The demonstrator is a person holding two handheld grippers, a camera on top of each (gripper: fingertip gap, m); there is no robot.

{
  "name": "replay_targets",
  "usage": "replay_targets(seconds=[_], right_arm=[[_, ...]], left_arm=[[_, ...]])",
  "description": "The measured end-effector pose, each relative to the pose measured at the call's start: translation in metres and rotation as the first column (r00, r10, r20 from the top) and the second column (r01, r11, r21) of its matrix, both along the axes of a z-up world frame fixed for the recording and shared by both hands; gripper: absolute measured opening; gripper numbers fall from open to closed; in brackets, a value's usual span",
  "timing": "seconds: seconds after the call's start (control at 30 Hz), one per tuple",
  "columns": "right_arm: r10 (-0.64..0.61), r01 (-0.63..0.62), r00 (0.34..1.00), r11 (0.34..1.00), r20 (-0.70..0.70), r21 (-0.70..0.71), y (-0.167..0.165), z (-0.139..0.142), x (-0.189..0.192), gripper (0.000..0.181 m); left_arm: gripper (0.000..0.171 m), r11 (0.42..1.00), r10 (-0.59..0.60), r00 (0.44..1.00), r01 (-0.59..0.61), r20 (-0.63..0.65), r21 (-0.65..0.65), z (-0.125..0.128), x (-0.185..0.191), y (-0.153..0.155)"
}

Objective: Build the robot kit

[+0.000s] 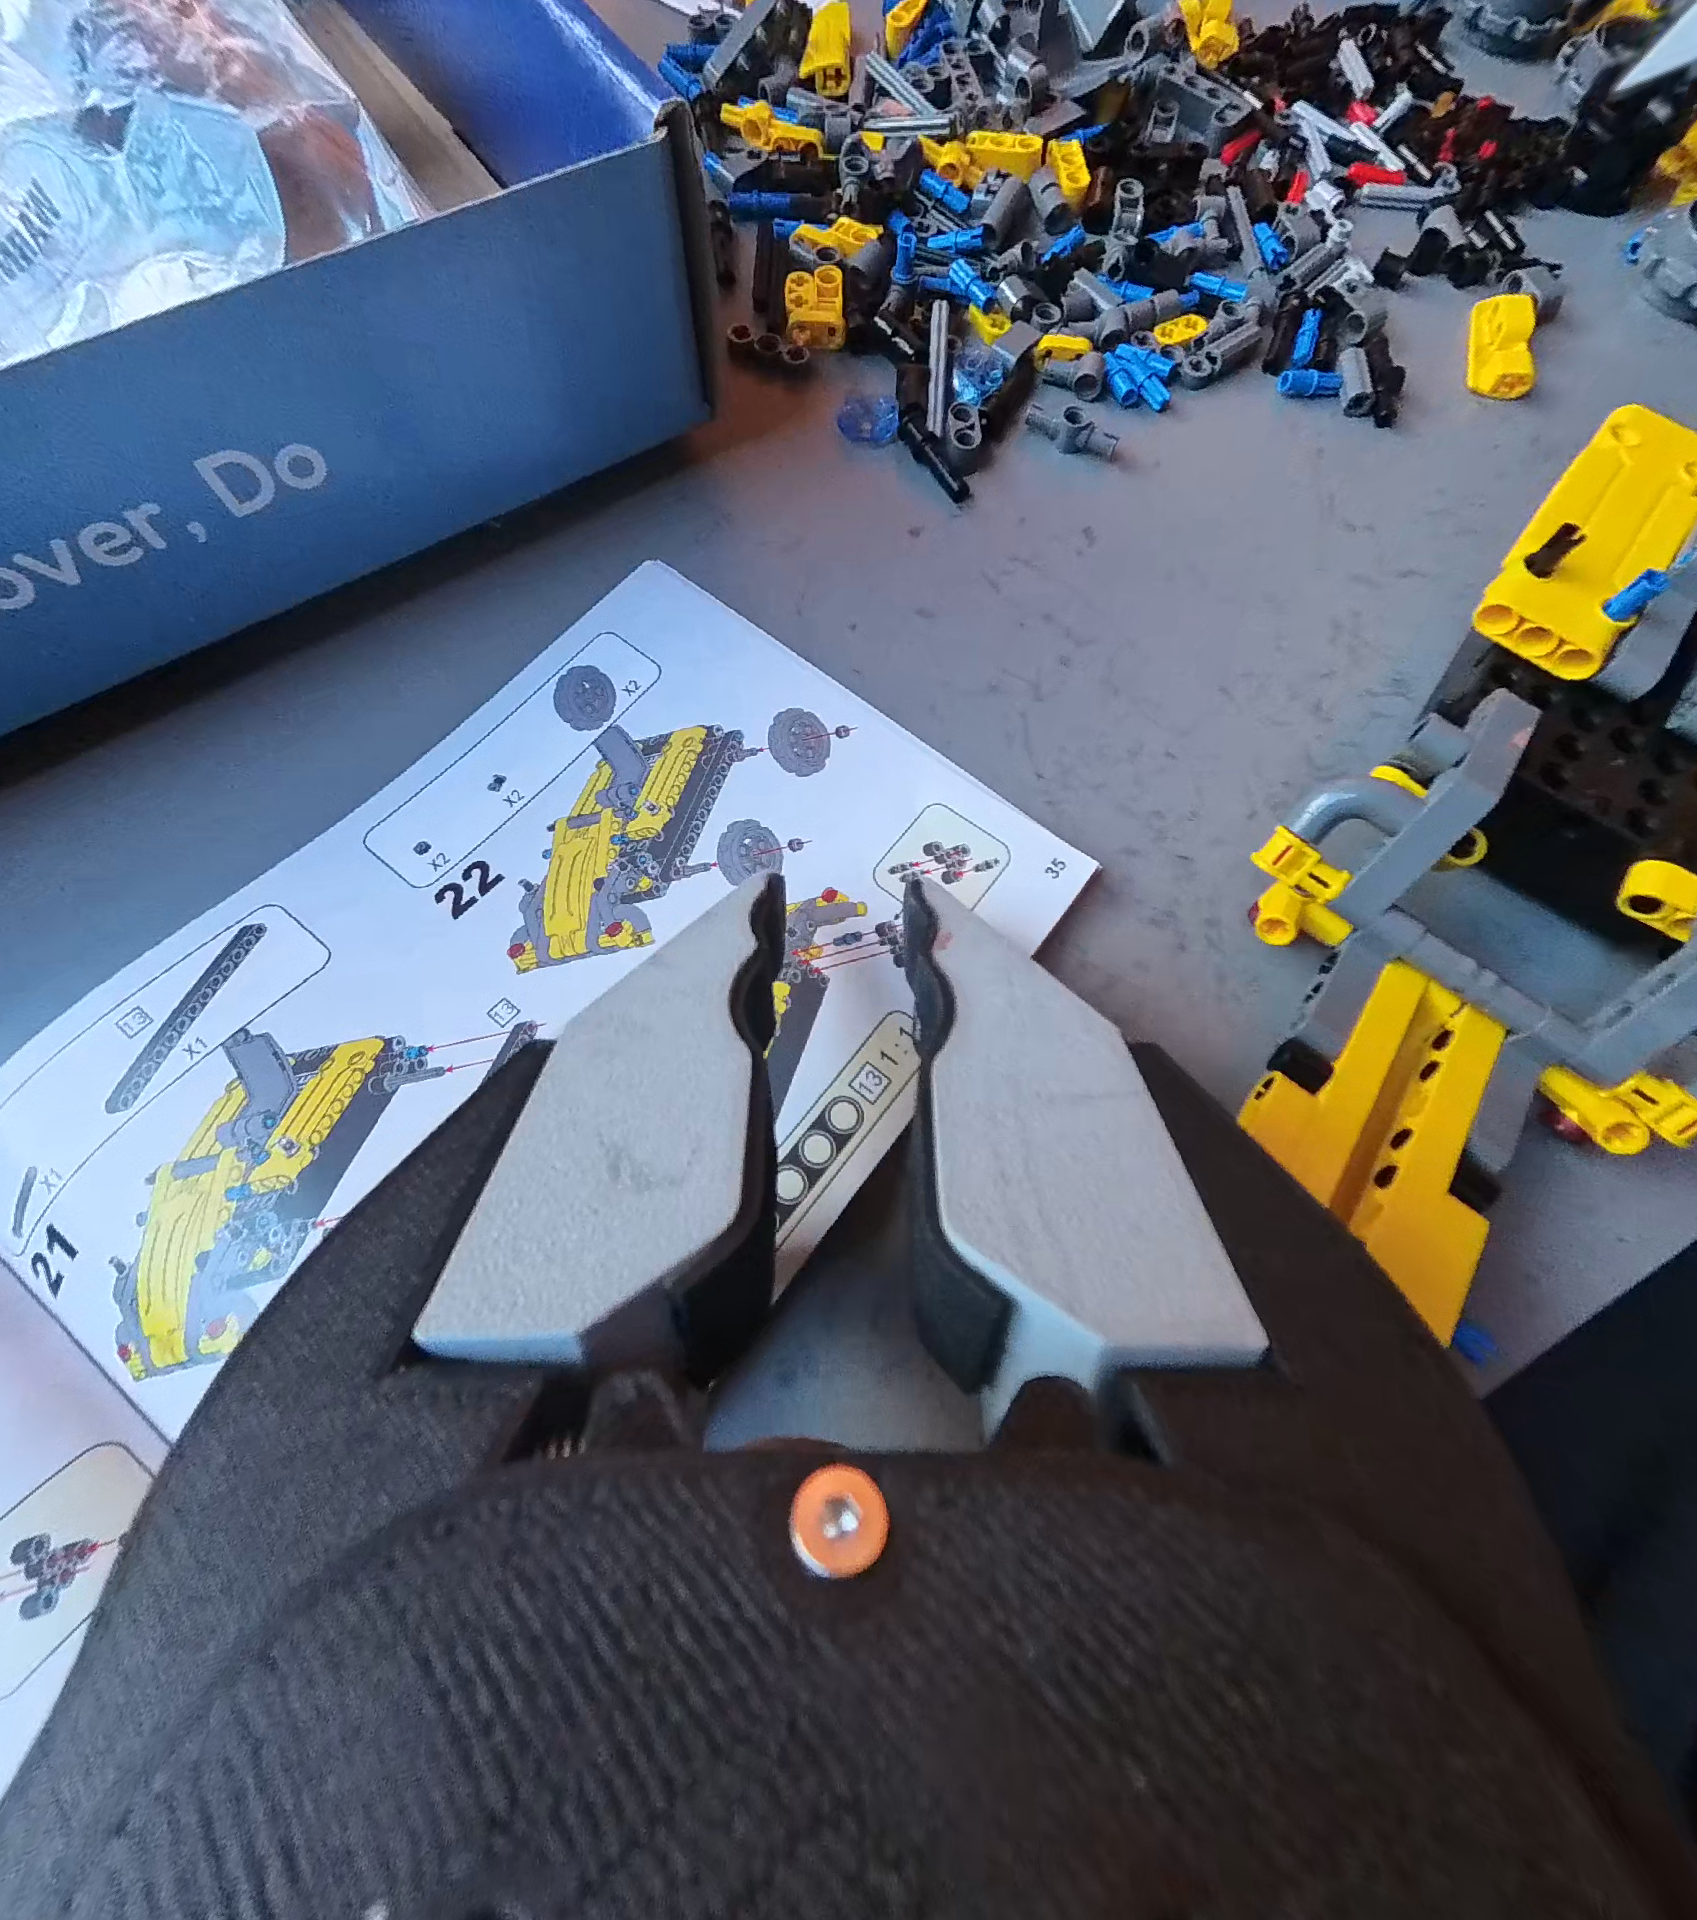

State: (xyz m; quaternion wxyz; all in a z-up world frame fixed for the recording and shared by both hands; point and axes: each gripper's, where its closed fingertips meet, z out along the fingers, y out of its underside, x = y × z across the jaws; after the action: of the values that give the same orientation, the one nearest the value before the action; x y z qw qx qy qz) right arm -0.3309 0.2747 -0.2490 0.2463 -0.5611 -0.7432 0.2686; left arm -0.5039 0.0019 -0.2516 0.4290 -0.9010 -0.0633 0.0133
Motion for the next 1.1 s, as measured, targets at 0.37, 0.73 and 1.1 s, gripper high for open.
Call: replay_targets(seconds=[0.37, 0.73, 1.1], right_arm=[[-0.037, 0.032, 0.993, 0.999, -0.112, -0.044, 0.006, 0.019, -0.007, 0.028], [-0.095, 0.082, 0.961, 0.995, -0.258, -0.063, 0.019, 0.049, -0.008, 0.022], [-0.098, 0.086, 0.96, 0.995, -0.262, -0.057, 0.021, 0.048, -0.008, 0.022]], left_arm=[[0.027, 0.995, 0.038, 0.997, -0.044, -0.065, -0.092, 0.007, -0.02, -0.009], [0.029, 0.985, -0.011, 1.0, 0.009, -0.012, -0.173, -0.01, -0.031, -0.023], [0.029, 0.964, -0.146, 0.989, 0.143, 0.002, -0.224, -0.01, -0.016, -0.037]])
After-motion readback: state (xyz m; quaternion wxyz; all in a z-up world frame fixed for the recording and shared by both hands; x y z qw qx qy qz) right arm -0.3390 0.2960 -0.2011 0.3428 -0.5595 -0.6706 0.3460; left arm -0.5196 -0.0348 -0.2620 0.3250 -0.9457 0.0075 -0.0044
